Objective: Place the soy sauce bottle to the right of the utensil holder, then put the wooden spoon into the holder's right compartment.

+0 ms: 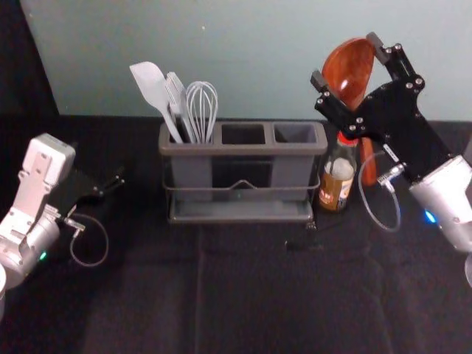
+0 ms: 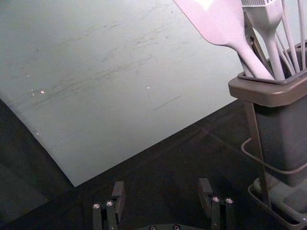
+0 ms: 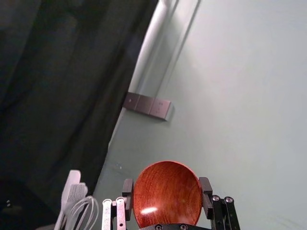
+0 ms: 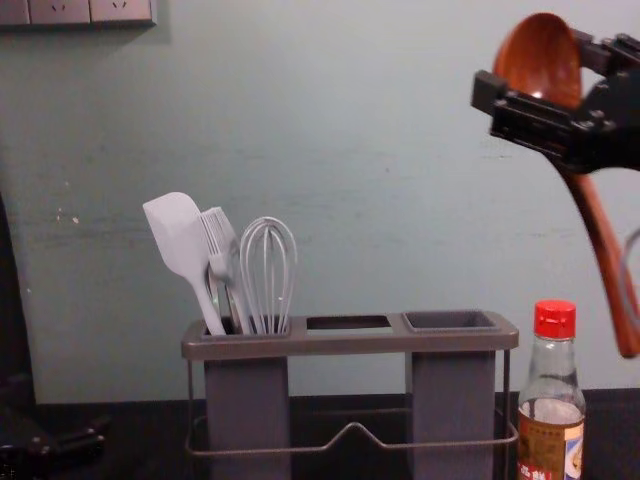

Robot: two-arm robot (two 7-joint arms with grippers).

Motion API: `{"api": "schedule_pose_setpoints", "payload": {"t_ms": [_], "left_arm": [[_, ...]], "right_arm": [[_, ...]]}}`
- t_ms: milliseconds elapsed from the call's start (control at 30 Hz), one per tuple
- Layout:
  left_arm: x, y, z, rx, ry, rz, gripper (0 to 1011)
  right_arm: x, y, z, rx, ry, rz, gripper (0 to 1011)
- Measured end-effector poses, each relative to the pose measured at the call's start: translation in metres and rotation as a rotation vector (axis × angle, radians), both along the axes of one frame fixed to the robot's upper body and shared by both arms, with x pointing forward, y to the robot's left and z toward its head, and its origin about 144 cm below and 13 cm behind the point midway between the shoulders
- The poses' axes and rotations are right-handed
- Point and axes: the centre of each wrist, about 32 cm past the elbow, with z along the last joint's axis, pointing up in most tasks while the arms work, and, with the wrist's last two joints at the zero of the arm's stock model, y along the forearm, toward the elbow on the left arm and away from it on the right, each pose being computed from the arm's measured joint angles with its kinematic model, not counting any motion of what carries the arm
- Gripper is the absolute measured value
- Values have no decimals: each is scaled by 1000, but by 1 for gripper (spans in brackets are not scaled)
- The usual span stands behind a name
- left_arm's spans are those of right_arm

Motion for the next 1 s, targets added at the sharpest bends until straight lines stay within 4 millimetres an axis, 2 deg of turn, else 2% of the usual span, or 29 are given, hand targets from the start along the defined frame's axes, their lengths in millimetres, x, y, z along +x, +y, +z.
{"api": "schedule_pose_setpoints", "payload": {"t_ms": [267,667,1000], "left_arm": [[0,0,0,0,0,0,1005],[0,0,0,0,0,0,1005],[0,0,0,0,0,0,1005]], "right_arm": [[47,10,5,15,-42,50,840],[100,32,1,75,-83,103,840],[123,47,-6,83,-81,121,840]]}}
